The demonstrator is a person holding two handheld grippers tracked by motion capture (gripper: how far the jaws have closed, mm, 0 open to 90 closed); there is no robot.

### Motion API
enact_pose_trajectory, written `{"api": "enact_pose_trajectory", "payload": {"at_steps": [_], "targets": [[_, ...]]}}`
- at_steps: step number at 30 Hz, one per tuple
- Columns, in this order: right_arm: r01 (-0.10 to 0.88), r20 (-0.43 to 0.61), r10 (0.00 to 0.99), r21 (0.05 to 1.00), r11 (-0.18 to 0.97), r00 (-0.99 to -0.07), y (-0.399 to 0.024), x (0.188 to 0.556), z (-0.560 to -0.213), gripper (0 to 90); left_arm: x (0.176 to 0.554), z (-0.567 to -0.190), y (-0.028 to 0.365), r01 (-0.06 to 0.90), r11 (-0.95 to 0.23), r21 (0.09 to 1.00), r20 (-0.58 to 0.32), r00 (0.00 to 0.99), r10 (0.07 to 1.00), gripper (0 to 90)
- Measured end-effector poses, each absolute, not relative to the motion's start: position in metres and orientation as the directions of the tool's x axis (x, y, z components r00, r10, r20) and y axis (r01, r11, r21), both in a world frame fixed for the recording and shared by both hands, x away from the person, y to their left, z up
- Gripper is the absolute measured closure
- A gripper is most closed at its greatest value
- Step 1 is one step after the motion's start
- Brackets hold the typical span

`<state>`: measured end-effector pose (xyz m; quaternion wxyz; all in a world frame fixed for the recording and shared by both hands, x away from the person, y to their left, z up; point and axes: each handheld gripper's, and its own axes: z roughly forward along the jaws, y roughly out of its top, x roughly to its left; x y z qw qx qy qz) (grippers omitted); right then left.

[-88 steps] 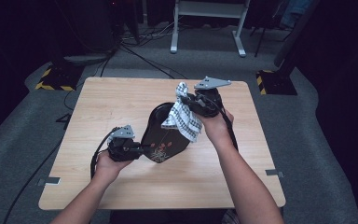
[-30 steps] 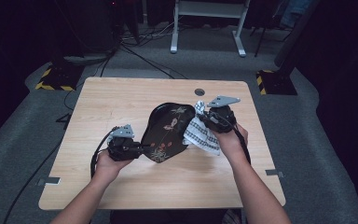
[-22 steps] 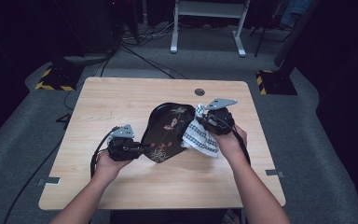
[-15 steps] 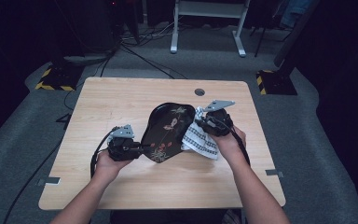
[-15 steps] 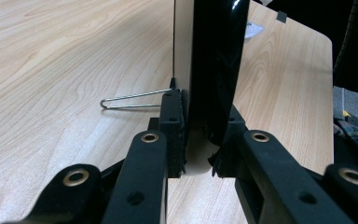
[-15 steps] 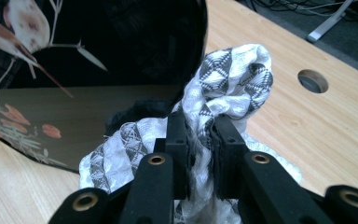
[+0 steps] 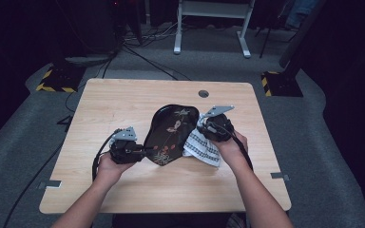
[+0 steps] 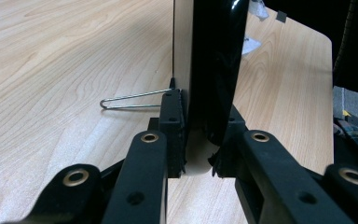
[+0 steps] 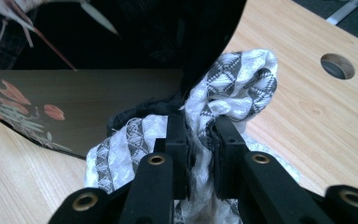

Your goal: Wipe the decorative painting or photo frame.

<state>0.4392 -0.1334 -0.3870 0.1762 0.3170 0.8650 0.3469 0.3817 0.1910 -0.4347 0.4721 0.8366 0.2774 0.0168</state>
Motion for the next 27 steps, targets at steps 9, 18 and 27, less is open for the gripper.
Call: {"api": "enact_pose_trajectory", "payload": {"at_steps": [9,18,27], "targets": [[0.438,-0.079,0.665,0.694,0.572,-0.742,-0.132,0.437,-0.398,79.6,0.381,-0.435,0.191,0.448,-0.4,0.799,-0.234,0.846,0.479,78.1],[0.459,-0.067,0.67,0.678,0.575,-0.74,-0.132,0.437,-0.411,79.4,0.381,-0.435,0.191,0.447,-0.401,0.8,-0.236,0.848,0.475,77.8],[0.486,-0.045,0.676,0.66,0.573,-0.736,-0.133,0.436,-0.425,79.3,0.381,-0.435,0.191,0.447,-0.4,0.8,-0.237,0.848,0.474,77.6]]}}
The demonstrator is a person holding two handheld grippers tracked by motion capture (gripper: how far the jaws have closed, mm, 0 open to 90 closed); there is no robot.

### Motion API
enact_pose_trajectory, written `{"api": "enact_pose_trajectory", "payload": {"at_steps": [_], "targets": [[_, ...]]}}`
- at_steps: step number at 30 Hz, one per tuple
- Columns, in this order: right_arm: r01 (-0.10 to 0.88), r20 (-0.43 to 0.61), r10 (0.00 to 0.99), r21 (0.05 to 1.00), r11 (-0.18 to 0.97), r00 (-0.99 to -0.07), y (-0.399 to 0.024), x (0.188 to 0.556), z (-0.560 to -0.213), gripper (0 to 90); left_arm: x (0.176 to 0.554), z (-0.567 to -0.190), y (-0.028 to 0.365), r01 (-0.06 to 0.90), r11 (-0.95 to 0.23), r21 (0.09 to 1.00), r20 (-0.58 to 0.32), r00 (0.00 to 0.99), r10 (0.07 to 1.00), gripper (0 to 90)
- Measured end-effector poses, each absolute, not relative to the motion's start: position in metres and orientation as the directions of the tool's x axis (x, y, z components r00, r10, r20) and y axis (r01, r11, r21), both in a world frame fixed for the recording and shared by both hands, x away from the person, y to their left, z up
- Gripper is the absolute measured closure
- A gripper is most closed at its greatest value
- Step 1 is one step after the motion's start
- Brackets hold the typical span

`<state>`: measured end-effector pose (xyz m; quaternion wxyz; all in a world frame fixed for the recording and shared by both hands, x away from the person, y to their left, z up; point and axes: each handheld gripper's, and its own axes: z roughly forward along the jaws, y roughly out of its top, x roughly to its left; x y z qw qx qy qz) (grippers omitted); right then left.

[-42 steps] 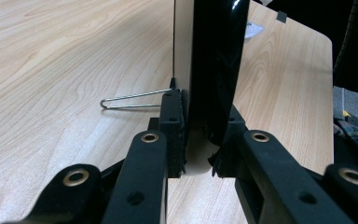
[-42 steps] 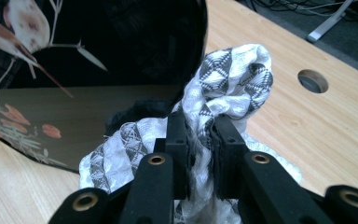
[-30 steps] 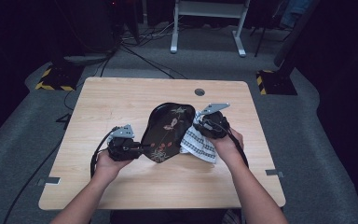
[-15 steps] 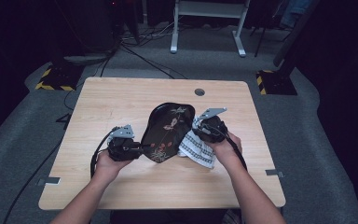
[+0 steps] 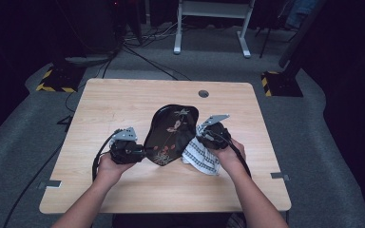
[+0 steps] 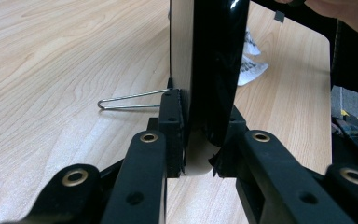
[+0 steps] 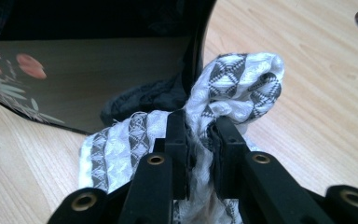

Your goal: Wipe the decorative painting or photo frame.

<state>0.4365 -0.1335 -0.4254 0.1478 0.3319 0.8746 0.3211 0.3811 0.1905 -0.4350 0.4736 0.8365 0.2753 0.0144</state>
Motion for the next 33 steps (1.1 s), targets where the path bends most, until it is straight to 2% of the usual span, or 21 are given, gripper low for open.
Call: {"api": "enact_pose_trajectory", "payload": {"at_steps": [18,33], "targets": [[0.522,-0.018,0.676,0.622,0.584,-0.737,-0.131,0.437,-0.447,79.3,0.381,-0.435,0.191,0.447,-0.399,0.801,-0.238,0.849,0.472,77.3],[0.552,0.001,0.66,0.55,0.627,-0.751,-0.12,0.437,-0.463,79.1,0.381,-0.435,0.191,0.448,-0.397,0.801,-0.239,0.848,0.474,77.3]]}}
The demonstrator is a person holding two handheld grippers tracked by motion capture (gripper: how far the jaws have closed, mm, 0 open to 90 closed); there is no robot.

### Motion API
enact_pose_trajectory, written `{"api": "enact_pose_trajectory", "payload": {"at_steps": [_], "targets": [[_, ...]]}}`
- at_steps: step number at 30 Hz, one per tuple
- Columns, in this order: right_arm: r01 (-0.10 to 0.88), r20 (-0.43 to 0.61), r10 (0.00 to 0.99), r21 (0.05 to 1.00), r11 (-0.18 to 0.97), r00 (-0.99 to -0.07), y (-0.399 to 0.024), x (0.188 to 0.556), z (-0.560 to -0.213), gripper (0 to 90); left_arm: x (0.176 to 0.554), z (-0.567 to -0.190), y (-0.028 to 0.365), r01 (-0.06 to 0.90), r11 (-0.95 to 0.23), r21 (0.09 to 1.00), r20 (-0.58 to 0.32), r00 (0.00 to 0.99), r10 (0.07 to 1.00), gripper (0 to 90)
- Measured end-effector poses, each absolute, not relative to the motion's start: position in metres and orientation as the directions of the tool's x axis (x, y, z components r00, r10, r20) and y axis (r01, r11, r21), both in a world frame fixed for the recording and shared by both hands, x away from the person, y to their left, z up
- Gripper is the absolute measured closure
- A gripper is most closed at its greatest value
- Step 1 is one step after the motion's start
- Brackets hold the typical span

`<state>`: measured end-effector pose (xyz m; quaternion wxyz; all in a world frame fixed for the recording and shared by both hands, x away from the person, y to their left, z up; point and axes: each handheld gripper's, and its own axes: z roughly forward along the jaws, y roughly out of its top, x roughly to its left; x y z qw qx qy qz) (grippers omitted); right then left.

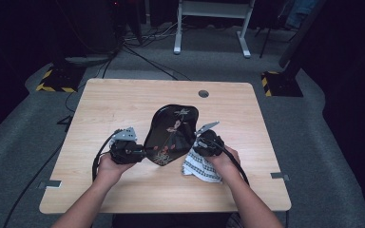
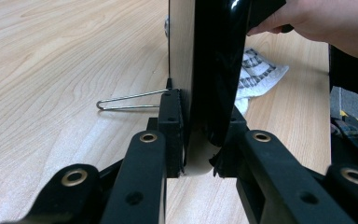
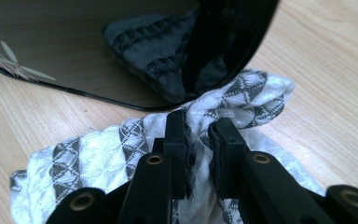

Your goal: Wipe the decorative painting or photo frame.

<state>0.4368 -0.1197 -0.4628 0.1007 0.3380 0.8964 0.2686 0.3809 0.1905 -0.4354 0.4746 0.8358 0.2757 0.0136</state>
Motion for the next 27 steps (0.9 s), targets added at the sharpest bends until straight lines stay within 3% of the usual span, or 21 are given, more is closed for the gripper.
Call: {"api": "enact_pose_trajectory", "payload": {"at_steps": [11,17,23,27], "targets": [[0.58,0.057,0.648,0.512,0.634,-0.759,-0.113,0.434,-0.47,79.3,0.381,-0.435,0.191,0.447,-0.397,0.802,-0.234,0.846,0.479,77.6],[0.554,0.131,0.575,0.506,0.661,-0.807,-0.105,0.425,-0.467,79.3,0.381,-0.435,0.19,0.446,-0.396,0.803,-0.228,0.843,0.488,78.2],[0.462,0.051,0.521,0.543,0.701,-0.852,-0.101,0.412,-0.455,78.9,0.379,-0.434,0.188,0.431,-0.392,0.813,-0.192,0.833,0.518,78.3],[0.443,0.057,0.513,0.591,0.674,-0.857,-0.108,0.406,-0.444,78.3,0.382,-0.434,0.187,0.427,-0.387,0.817,-0.184,0.83,0.527,78.3]]}}
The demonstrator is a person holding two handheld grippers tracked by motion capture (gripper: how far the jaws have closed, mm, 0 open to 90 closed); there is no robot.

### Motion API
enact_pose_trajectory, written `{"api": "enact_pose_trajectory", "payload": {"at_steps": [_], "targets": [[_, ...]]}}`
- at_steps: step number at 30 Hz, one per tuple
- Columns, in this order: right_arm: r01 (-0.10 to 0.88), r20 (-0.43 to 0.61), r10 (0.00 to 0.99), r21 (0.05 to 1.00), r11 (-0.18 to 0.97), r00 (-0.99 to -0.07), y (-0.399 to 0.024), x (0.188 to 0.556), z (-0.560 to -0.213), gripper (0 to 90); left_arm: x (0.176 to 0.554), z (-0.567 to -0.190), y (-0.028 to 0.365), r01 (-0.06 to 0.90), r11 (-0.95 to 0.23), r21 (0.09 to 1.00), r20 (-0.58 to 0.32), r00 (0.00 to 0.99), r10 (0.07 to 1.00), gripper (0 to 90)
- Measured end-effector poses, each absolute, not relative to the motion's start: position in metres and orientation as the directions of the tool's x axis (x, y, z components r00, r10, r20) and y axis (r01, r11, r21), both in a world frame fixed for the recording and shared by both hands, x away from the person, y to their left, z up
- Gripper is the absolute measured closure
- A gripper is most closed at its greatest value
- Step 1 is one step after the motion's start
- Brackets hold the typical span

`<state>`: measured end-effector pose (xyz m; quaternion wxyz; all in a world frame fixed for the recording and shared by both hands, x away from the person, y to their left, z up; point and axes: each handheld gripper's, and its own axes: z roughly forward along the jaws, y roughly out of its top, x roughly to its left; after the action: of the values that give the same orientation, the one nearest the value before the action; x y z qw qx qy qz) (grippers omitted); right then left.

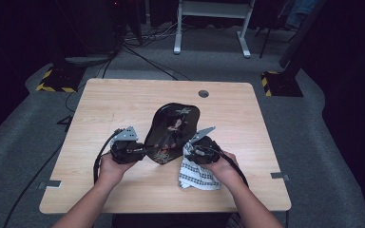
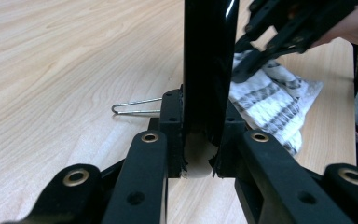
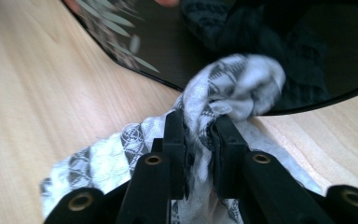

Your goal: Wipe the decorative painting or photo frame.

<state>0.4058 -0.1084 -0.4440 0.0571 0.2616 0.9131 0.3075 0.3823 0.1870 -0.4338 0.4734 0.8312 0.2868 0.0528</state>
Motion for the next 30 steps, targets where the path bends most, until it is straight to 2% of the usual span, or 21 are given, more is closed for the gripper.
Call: {"api": "enact_pose_trajectory", "payload": {"at_steps": [7,8,17,19,20,21,22,23,25,30], "targets": [[0.33,0.031,0.41,0.648,0.686,-0.912,-0.099,0.386,-0.435,77.6,0.391,-0.435,0.187,0.418,-0.376,0.827,-0.175,0.826,0.535,78.3],[0.291,0.023,0.368,0.658,0.694,-0.929,-0.091,0.379,-0.435,77.5,0.394,-0.435,0.187,0.416,-0.377,0.828,-0.172,0.828,0.534,78.3],[0.266,0.046,0.306,0.628,0.731,-0.951,-0.069,0.373,-0.449,76.3,0.397,-0.436,0.188,0.41,-0.369,0.834,-0.179,0.833,0.523,78.2],[0.27,0.052,0.303,0.615,0.741,-0.951,-0.064,0.375,-0.455,72.7,0.397,-0.436,0.188,0.407,-0.369,0.835,-0.176,0.834,0.523,78.0],[0.278,0.065,0.301,0.608,0.744,-0.951,-0.061,0.377,-0.459,67.5,0.396,-0.436,0.188,0.406,-0.367,0.837,-0.174,0.833,0.526,77.6],[0.286,0.08,0.301,0.604,0.744,-0.95,-0.06,0.378,-0.461,61.4,0.396,-0.435,0.189,0.405,-0.356,0.842,-0.174,0.829,0.532,75.2],[0.295,0.085,0.306,0.598,0.746,-0.948,-0.058,0.378,-0.462,54.0,0.395,-0.434,0.19,0.406,-0.345,0.846,-0.178,0.826,0.536,68.7],[0.305,0.091,0.315,0.595,0.743,-0.945,-0.057,0.379,-0.463,51.1,0.395,-0.434,0.192,0.408,-0.333,0.85,-0.181,0.82,0.543,62.1],[0.308,0.093,0.318,0.596,0.741,-0.944,-0.058,0.379,-0.462,49.8,0.395,-0.433,0.194,0.412,-0.322,0.852,-0.19,0.818,0.543,52.8],[0.332,0.081,0.383,0.679,0.655,-0.92,-0.075,0.383,-0.446,43.2,0.39,-0.431,0.201,0.438,-0.27,0.858,-0.238,0.803,0.546,44.4]]}}
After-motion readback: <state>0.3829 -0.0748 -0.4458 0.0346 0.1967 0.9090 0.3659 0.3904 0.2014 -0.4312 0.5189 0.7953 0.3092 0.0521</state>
